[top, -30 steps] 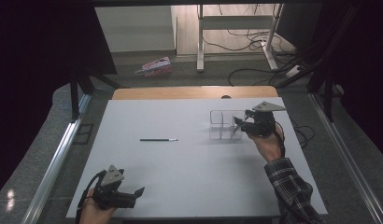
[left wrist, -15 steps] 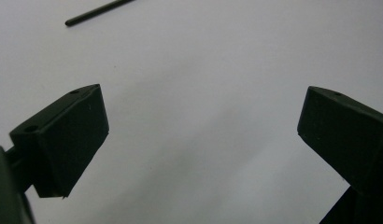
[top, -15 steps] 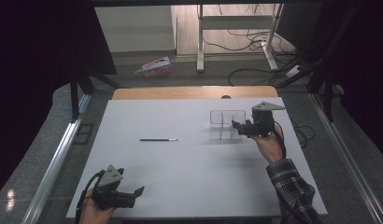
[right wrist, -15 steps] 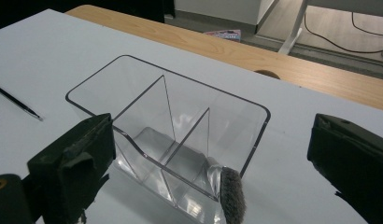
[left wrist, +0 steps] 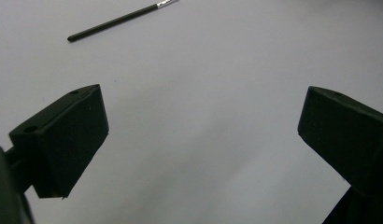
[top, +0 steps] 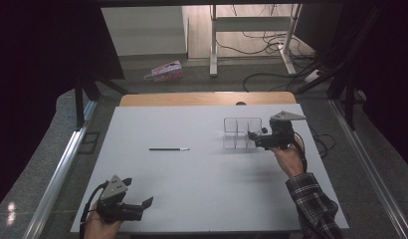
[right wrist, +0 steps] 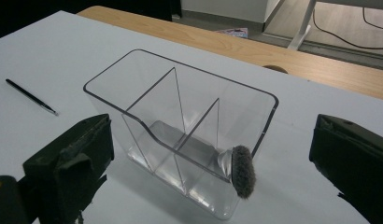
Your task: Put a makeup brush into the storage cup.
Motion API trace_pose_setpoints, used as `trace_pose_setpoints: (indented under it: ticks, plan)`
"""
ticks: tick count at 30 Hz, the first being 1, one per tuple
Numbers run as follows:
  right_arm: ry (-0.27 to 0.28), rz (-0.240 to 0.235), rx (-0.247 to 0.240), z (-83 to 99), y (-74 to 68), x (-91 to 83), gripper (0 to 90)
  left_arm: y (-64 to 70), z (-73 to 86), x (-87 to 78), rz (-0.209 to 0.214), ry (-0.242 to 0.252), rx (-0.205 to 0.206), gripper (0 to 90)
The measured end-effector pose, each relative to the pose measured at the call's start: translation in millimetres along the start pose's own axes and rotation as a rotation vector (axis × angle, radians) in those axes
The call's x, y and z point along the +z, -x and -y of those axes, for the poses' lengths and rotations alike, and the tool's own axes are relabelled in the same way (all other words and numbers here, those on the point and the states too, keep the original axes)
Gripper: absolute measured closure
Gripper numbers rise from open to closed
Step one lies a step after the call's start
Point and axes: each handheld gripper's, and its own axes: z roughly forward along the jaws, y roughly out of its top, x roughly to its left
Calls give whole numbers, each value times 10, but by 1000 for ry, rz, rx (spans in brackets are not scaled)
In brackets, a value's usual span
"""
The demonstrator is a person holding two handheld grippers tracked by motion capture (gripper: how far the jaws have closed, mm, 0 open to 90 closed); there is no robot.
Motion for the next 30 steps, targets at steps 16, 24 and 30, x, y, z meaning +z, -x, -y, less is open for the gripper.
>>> trace_pose_setpoints:
  ticks: [16,24,30]
  plan:
    - [-20,-19,4,66,-67,-89,0,-6,5,6,-6,-6,10,23]
    - [-40,-26,-14,105,-119,-125,0,-5,3,5,-9,-8,6,21]
    - [-51,-31,-26,134,-158,-157,0,-2,-3,-7,-2,6,7,20]
